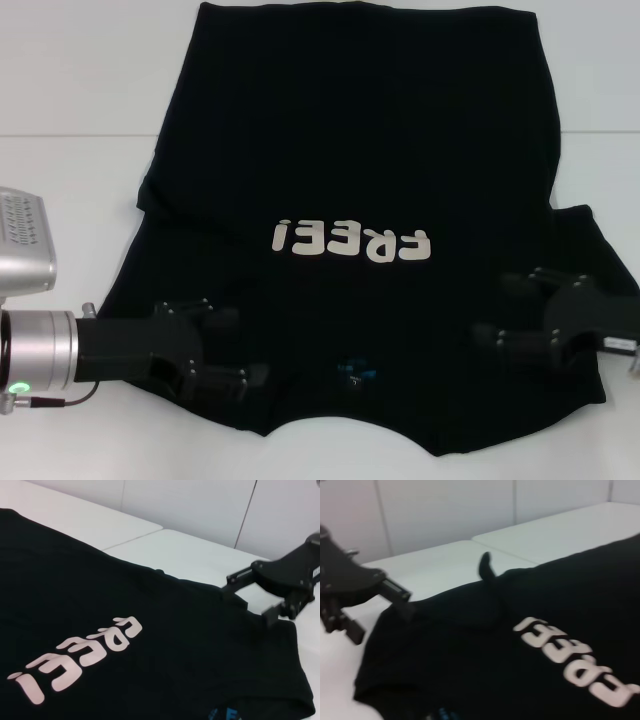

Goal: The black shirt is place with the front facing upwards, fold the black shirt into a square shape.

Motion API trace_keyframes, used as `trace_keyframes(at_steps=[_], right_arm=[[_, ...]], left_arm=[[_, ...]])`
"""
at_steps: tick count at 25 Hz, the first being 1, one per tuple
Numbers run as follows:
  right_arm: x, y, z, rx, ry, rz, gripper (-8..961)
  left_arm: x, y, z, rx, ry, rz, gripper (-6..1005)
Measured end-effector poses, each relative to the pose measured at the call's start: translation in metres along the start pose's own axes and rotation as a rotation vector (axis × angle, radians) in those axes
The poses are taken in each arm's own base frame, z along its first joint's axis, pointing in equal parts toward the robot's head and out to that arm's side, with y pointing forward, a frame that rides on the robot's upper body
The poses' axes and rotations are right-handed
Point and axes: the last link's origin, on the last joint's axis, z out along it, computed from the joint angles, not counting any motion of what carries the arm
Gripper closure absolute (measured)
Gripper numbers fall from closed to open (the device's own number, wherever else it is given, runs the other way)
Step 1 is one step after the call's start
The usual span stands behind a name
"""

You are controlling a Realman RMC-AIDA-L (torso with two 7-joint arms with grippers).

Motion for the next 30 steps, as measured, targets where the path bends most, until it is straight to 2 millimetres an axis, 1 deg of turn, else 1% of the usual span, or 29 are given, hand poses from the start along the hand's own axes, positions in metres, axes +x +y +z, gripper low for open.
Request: trace_keyframes(at_steps=[3,5,10,12,13,14,16,18,20,26,30], right_arm=[[-0.008,-0.011,-0.017,0.054,0.006,0.097,51],[-0.019,-0.02,-0.033,0.102,0.027,0.196,52],[-0.057,-0.038,-0.078,0.236,0.143,0.438,52],[-0.071,-0.046,-0.095,0.315,0.207,0.558,53],[-0.079,-0.055,-0.108,0.406,0.266,0.71,53],[-0.079,-0.055,-0.108,0.406,0.266,0.71,53],[-0.083,-0.061,-0.113,0.451,0.304,0.819,53],[-0.084,-0.066,-0.112,0.459,0.33,0.878,54],[-0.081,-0.07,-0.108,0.468,0.363,0.894,54],[-0.06,-0.084,-0.083,0.475,0.44,0.93,57],[-0.051,-0.09,-0.068,0.482,0.459,0.925,59]], left_arm=[[0.001,-0.001,-0.002,0.003,0.005,0.0,77],[0.002,-0.002,-0.004,0.004,0.008,0.002,77],[0.003,-0.004,-0.007,0.006,0.008,0.002,76],[0.003,-0.003,-0.009,0.0,0.013,0.0,76],[0.003,-0.003,-0.009,-0.002,0.015,-0.001,76],[0.003,-0.003,-0.009,-0.004,0.016,-0.001,76],[0.003,-0.003,-0.009,-0.006,0.015,0.0,76],[0.004,-0.003,-0.01,-0.006,0.012,0.002,76],[0.004,-0.004,-0.011,-0.005,0.011,0.005,76],[0.004,-0.005,-0.011,-0.005,0.008,0.008,76],[0.003,-0.005,-0.011,-0.001,0.0,0.01,77]])
